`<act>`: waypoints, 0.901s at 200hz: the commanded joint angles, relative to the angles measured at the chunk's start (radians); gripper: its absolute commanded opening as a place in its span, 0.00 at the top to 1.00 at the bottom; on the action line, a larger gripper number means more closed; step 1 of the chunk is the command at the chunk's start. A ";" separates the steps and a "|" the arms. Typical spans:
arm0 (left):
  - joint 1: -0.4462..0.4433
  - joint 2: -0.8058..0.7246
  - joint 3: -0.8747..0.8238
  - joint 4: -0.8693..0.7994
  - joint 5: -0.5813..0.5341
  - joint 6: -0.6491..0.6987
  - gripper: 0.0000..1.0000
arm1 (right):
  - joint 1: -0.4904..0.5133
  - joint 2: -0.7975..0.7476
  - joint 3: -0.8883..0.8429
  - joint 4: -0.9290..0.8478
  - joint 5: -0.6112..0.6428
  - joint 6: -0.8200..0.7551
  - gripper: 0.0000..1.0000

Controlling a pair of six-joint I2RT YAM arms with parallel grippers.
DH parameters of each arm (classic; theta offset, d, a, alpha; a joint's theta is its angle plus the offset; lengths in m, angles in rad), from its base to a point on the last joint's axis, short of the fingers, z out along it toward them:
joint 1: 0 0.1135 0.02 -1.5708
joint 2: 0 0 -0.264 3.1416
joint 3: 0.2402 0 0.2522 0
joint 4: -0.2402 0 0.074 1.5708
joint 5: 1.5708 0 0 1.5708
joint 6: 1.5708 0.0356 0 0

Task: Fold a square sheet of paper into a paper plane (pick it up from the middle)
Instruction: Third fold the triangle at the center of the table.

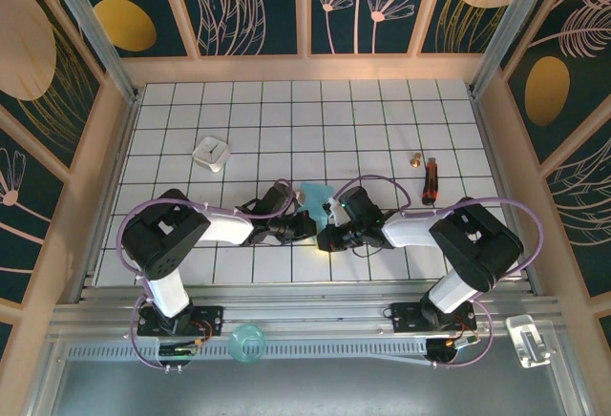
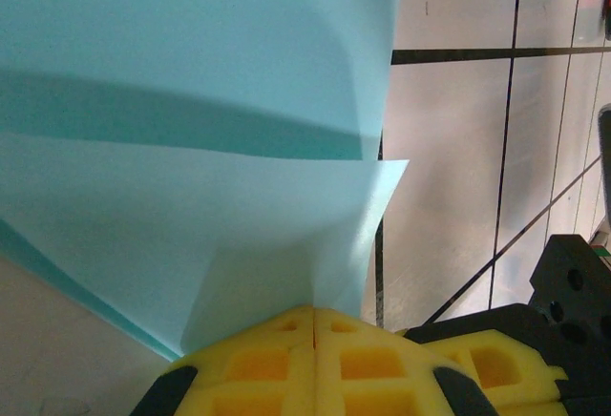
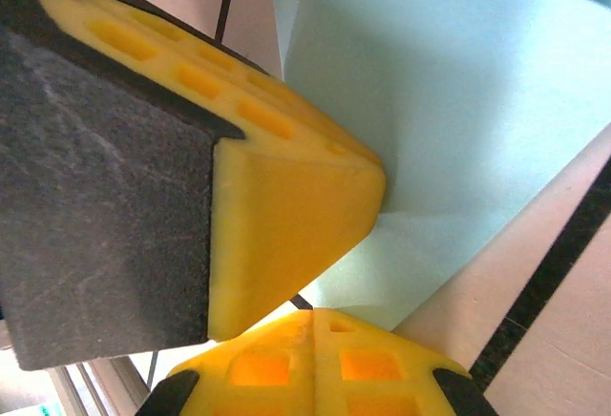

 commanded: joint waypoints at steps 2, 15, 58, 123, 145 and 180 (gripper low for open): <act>0.035 0.023 -0.001 -0.049 -0.043 0.045 1.00 | 0.001 0.069 -0.034 -0.208 0.101 -0.016 1.00; 0.047 0.026 -0.005 -0.047 -0.038 0.054 1.00 | 0.001 0.076 -0.032 -0.221 0.105 -0.016 1.00; 0.077 0.041 -0.021 -0.023 -0.023 0.061 1.00 | 0.002 0.094 -0.023 -0.258 0.117 -0.019 1.00; 0.130 0.052 -0.024 -0.025 -0.016 0.101 1.00 | 0.009 0.096 -0.020 -0.292 0.127 -0.016 1.00; 0.150 0.059 -0.027 -0.018 -0.011 0.110 1.00 | 0.012 0.096 -0.018 -0.300 0.130 -0.015 1.00; 0.176 0.063 -0.026 -0.012 -0.007 0.127 1.00 | 0.016 0.093 -0.021 -0.309 0.133 -0.013 1.00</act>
